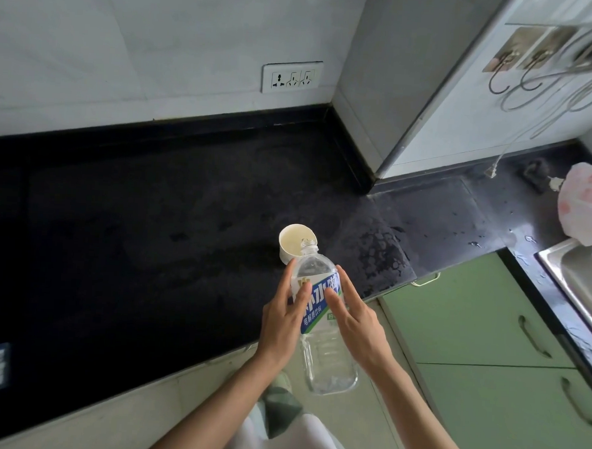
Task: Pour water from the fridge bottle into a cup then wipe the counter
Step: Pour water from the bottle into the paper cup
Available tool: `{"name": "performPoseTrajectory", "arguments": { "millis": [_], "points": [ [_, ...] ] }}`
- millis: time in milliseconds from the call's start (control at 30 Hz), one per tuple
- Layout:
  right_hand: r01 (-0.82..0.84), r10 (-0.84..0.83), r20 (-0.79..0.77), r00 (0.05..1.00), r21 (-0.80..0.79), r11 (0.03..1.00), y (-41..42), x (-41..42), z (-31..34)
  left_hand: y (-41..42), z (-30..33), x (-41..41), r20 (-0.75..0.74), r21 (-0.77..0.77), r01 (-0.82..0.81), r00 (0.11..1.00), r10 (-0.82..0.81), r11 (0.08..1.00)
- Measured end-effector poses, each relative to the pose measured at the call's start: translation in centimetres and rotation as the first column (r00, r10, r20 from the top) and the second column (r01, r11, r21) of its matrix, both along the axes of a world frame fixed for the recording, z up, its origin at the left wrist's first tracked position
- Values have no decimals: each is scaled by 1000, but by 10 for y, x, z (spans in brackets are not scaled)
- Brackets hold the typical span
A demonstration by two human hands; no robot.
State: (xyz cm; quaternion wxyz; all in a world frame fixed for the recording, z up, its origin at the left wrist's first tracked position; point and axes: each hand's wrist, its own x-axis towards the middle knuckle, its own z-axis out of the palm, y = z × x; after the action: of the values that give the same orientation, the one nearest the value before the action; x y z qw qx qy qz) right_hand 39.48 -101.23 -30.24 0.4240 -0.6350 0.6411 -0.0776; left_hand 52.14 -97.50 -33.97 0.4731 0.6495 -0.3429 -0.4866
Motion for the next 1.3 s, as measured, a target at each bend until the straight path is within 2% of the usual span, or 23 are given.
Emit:
{"name": "performPoseTrajectory", "arguments": {
  "millis": [800,1300],
  "points": [
    [3,-3,16,1000,-35,999,2,-9,-3,0,9,-6,-43,-20,-5,999,4,1000],
    [-17,18,24,1000,-30,999,-2,-10,0,-2,8,-8,-17,-12,-13,1000,13,1000]
  ]
}}
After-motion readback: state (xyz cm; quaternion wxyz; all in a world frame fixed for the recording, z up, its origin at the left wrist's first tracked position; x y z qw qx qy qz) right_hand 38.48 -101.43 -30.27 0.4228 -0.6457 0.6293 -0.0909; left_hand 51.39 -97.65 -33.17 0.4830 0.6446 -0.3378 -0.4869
